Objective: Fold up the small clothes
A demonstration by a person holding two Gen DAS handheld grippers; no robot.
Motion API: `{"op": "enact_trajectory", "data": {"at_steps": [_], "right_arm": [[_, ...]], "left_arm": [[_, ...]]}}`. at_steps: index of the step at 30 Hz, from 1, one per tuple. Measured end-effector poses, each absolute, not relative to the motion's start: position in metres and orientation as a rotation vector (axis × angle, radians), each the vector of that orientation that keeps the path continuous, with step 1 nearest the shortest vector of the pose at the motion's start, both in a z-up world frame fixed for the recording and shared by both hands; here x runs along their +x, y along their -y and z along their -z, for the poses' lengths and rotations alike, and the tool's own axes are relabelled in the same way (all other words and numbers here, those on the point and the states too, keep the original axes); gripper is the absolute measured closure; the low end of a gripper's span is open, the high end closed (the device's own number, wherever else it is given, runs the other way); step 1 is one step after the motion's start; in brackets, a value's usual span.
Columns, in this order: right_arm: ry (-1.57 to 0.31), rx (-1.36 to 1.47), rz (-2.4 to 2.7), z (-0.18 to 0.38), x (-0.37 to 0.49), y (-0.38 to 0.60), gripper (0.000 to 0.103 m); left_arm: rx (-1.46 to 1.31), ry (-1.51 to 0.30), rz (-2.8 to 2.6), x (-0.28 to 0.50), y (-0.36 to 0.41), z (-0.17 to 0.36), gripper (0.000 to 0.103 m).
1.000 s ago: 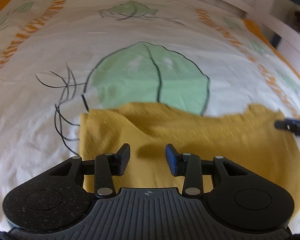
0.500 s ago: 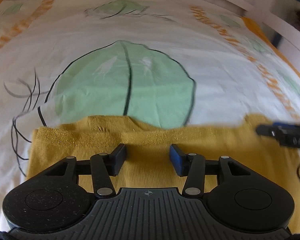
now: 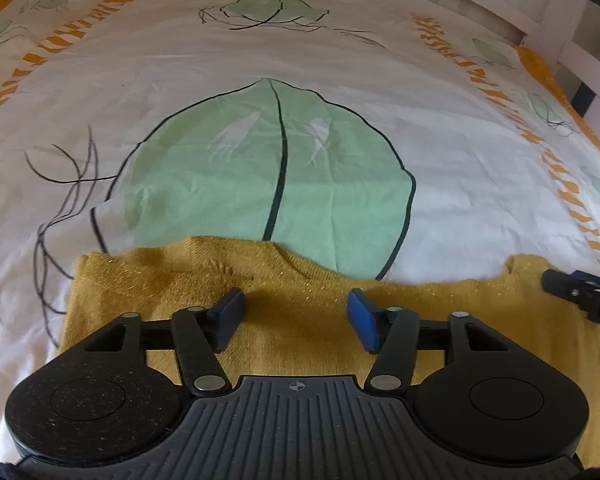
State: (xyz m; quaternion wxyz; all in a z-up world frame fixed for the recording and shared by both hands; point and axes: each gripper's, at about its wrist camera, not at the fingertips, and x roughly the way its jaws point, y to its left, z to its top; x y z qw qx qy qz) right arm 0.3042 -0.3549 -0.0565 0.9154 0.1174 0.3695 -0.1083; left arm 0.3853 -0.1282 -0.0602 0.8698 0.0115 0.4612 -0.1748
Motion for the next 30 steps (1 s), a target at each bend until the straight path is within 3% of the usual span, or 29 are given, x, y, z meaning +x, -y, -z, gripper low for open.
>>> {"op": "enact_trajectory", "data": {"at_steps": [3, 9, 19, 21, 25, 30], "right_arm": [[-0.744, 0.243, 0.216, 0.048, 0.296, 0.354, 0.017], [-0.720, 0.243, 0.206, 0.031, 0.274, 0.349, 0.000], [-0.724, 0.276, 0.208, 0.019, 0.230, 0.346, 0.000], [-0.728, 0.292, 0.208, 0.018, 0.221, 0.347, 0.000], [-0.752, 0.357, 0.211, 0.023, 0.203, 0.350, 0.000], [-0.773, 0.471, 0.211, 0.036, 0.180, 0.363, 0.000]], "left_arm": [[0.037, -0.943, 0.339, 0.378, 0.124, 0.054, 0.034], [0.066, -0.911, 0.309, 0.358, 0.114, 0.035, 0.027], [0.080, -0.912, 0.311, 0.311, 0.102, 0.011, 0.019], [0.079, -0.923, 0.310, 0.301, 0.101, 0.011, 0.008], [0.089, -0.928, 0.318, 0.280, 0.098, 0.011, 0.001], [0.066, -0.943, 0.329, 0.261, 0.094, 0.014, 0.001]]}}
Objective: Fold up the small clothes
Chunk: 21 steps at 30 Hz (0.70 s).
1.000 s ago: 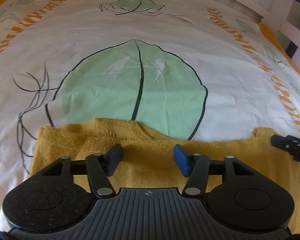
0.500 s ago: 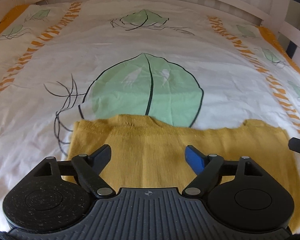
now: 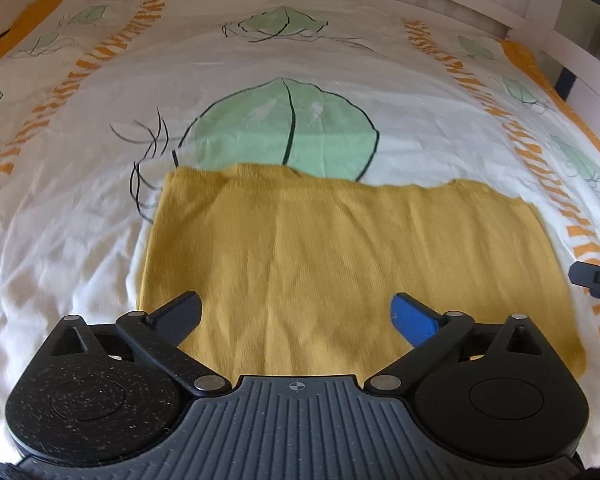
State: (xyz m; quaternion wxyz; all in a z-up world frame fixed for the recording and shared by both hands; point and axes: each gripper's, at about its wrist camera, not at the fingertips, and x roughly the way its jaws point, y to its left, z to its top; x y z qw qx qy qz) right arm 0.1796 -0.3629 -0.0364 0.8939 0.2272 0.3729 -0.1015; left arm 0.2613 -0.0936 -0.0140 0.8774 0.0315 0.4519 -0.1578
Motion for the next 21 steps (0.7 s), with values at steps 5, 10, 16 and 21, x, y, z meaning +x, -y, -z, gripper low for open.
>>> {"op": "enact_trajectory", "data": {"at_steps": [5, 10, 16, 21], "right_arm": [[-0.819, 0.548, 0.217, 0.053, 0.167, 0.376, 0.000], [-0.876, 0.600, 0.136, 0.070, 0.168, 0.378, 0.000], [-0.857, 0.625, 0.091, 0.077, 0.175, 0.382, 0.000], [-0.788, 0.651, 0.057, 0.085, 0.174, 0.387, 0.000]], "left_arm": [[0.070, -0.962, 0.338, 0.249, 0.097, 0.021, 0.001], [0.077, -0.988, 0.339, 0.247, 0.107, 0.030, 0.001], [0.120, -1.035, 0.315, 0.250, 0.121, 0.051, 0.001], [0.146, -1.078, 0.294, 0.251, 0.126, 0.073, 0.000]]}}
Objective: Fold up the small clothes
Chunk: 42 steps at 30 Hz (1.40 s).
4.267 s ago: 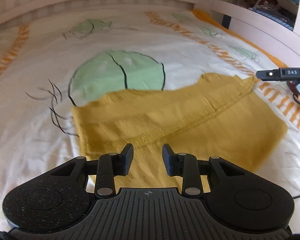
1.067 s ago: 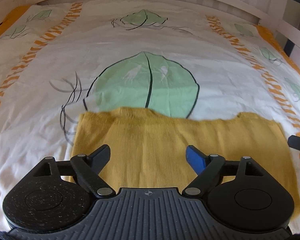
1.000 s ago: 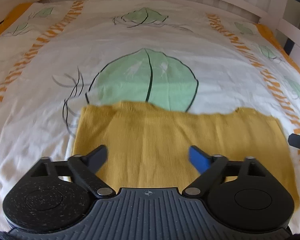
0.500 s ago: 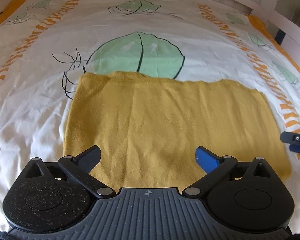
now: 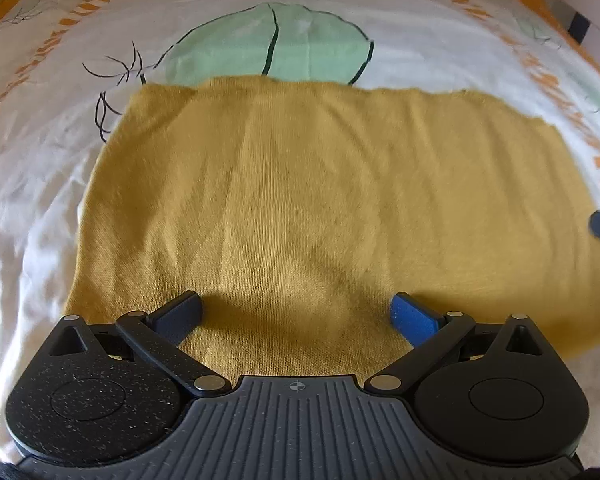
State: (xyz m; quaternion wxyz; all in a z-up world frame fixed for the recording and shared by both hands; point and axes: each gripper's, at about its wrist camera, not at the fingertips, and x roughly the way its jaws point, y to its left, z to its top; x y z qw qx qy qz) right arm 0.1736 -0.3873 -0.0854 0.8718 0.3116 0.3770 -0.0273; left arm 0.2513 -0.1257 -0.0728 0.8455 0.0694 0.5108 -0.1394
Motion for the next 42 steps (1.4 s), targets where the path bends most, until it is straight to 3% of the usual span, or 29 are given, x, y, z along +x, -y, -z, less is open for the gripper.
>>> {"op": "enact_trajectory", "data": {"at_steps": [8, 17, 28, 36, 42], "right_arm": [[-0.703, 0.604, 0.027, 0.090, 0.174, 0.387, 0.000], [-0.741, 0.737, 0.034, 0.088, 0.185, 0.403, 0.000], [-0.776, 0.767, 0.008, 0.087, 0.190, 0.409, 0.000], [-0.765, 0.786, -0.033, 0.090, 0.190, 0.416, 0.000], [-0.730, 0.856, -0.069, 0.094, 0.192, 0.426, 0.000]], "left_arm": [[0.149, -1.070, 0.275, 0.249, 0.129, 0.075, 0.000], [0.152, -1.044, 0.303, 0.251, 0.126, 0.077, 0.000], [0.093, -1.019, 0.317, 0.289, 0.148, 0.040, 0.002], [0.082, -1.073, 0.258, 0.325, 0.169, 0.065, 0.001], [0.117, -1.019, 0.252, 0.326, 0.176, 0.075, 0.000]]}}
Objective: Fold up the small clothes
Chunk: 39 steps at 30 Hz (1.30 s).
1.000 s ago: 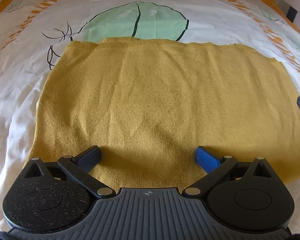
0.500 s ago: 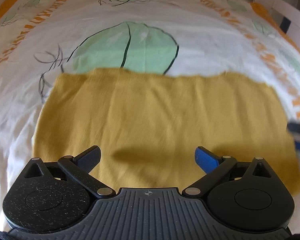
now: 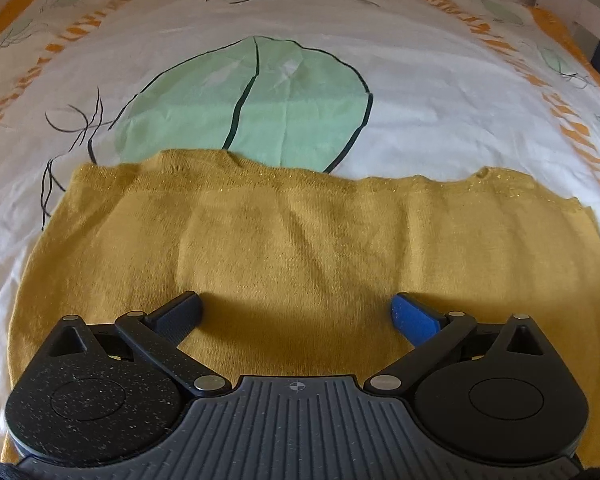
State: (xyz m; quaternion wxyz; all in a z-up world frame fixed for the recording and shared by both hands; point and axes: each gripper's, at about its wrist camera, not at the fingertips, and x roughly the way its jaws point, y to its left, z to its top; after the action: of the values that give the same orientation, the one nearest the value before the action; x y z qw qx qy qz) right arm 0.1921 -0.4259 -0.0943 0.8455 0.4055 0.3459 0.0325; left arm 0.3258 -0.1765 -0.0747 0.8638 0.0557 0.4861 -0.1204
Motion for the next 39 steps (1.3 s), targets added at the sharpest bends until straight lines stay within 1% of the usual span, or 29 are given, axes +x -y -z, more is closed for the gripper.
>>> {"op": "enact_trajectory", "data": {"at_steps": [6, 15, 22, 27, 31, 39], "right_arm": [[-0.696, 0.870, -0.103, 0.098, 0.201, 0.427, 0.000], [-0.693, 0.838, -0.176, 0.101, 0.211, 0.425, 0.000], [-0.714, 0.866, -0.254, 0.103, 0.217, 0.424, 0.000], [-0.749, 0.861, -0.302, 0.101, 0.217, 0.416, 0.000], [-0.763, 0.865, -0.291, 0.101, 0.218, 0.413, 0.000], [-0.745, 0.837, -0.225, 0.098, 0.216, 0.404, 0.000]], "left_arm": [[0.108, -1.031, 0.322, 0.324, 0.161, 0.062, 0.002], [0.100, -1.007, 0.338, 0.283, 0.084, 0.037, 0.002], [-0.004, -0.988, 0.268, 0.289, 0.036, 0.028, 0.002], [-0.015, -1.019, 0.284, 0.302, 0.032, 0.037, 0.002], [0.004, -1.004, 0.290, 0.306, 0.031, 0.037, 0.002], [0.006, -0.992, 0.293, 0.309, 0.024, 0.034, 0.002]]}}
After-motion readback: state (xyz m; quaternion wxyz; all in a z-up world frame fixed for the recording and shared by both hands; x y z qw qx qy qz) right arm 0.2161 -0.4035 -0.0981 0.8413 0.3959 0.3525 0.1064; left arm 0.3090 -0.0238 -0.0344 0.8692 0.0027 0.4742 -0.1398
